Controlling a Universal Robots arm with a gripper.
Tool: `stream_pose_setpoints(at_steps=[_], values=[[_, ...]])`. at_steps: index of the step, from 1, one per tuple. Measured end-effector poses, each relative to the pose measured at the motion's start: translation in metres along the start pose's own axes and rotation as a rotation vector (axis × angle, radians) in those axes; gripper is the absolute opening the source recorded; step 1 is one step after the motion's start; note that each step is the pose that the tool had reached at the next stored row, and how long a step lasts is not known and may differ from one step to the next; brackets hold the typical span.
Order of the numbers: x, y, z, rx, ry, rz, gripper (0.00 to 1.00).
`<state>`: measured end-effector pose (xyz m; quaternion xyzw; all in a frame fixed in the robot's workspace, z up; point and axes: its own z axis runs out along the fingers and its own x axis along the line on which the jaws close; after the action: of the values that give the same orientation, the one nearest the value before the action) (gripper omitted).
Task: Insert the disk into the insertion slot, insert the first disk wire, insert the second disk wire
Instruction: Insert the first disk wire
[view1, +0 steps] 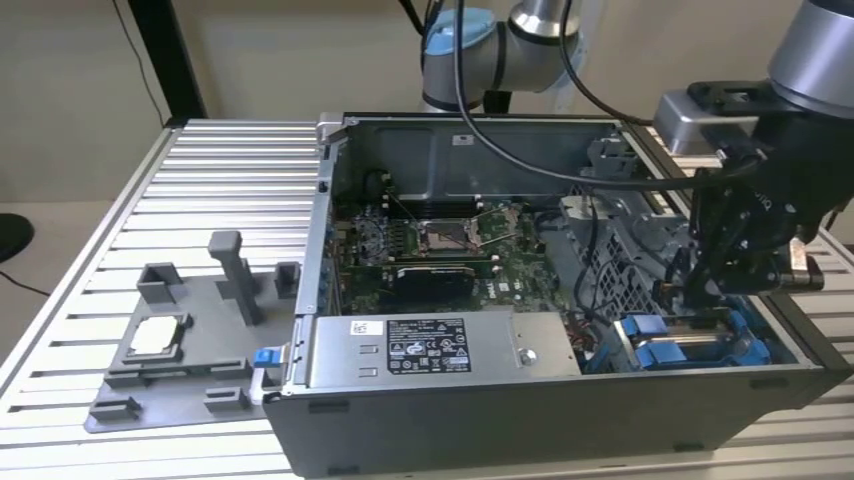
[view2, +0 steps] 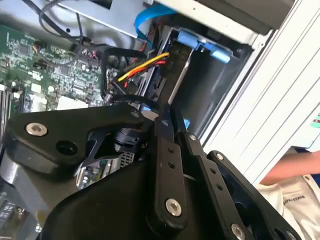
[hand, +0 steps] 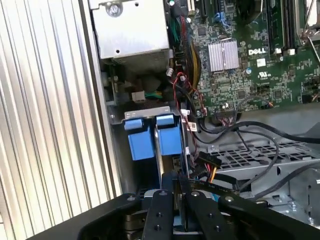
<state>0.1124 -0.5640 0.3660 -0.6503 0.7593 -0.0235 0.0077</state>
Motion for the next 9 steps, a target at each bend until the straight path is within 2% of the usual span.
stream_pose_setpoints(at_steps=[3, 4, 5, 8, 9], values=[[-0.0001, 0.0004, 0.0008, 0.0059, -0.0292, -0.003, 0.00], [-0.0001, 0.0004, 0.0010, 0.0109, -0.0352, -0.005, 0.00], [-0.0002, 0.0004, 0.0012, 0.0205, -0.0389, -0.008, 0.00], [0.0000, 0.0006, 0.0014, 0.0666, -0.0491, -0.013, 0.00], [0.0000, 0.0006, 0.0014, 0.0699, -0.0497, -0.013, 0.00]])
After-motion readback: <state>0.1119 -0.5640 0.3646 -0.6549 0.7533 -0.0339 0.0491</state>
